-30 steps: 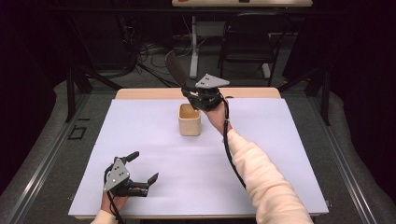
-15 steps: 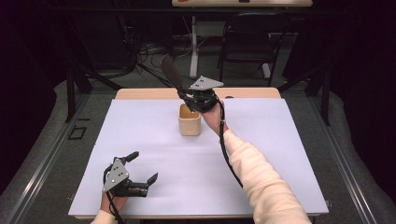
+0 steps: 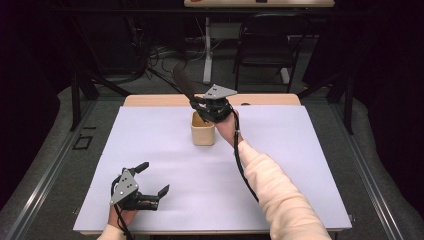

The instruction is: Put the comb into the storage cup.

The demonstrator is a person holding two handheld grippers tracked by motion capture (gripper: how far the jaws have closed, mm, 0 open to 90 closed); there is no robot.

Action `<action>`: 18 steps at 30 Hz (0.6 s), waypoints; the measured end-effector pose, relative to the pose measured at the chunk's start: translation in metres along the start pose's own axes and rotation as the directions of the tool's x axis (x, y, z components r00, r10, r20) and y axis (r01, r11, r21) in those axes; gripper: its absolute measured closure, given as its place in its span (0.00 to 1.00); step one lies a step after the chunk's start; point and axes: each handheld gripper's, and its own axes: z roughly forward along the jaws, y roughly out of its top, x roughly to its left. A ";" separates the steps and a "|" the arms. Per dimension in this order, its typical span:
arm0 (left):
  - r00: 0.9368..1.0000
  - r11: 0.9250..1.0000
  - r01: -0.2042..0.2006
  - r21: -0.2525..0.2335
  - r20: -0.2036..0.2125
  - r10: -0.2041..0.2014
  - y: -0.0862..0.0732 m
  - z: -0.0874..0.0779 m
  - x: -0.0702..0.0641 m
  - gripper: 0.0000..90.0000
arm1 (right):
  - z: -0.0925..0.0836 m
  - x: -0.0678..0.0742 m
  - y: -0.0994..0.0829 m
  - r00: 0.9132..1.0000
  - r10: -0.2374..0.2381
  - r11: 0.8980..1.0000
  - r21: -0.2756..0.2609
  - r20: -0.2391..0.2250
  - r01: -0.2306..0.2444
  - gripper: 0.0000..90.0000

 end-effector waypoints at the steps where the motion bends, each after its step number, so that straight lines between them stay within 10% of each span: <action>1: 1.000 1.000 0.000 0.000 0.001 0.000 0.000 0.000 0.000 0.01 | 0.000 0.000 -0.001 1.000 0.000 1.000 0.001 0.000 0.000 0.80; 18: 1.000 1.000 0.000 -0.001 0.005 0.000 0.000 0.000 0.000 0.01 | 0.001 -0.004 -0.012 1.000 0.016 0.999 0.029 -0.007 -0.016 0.80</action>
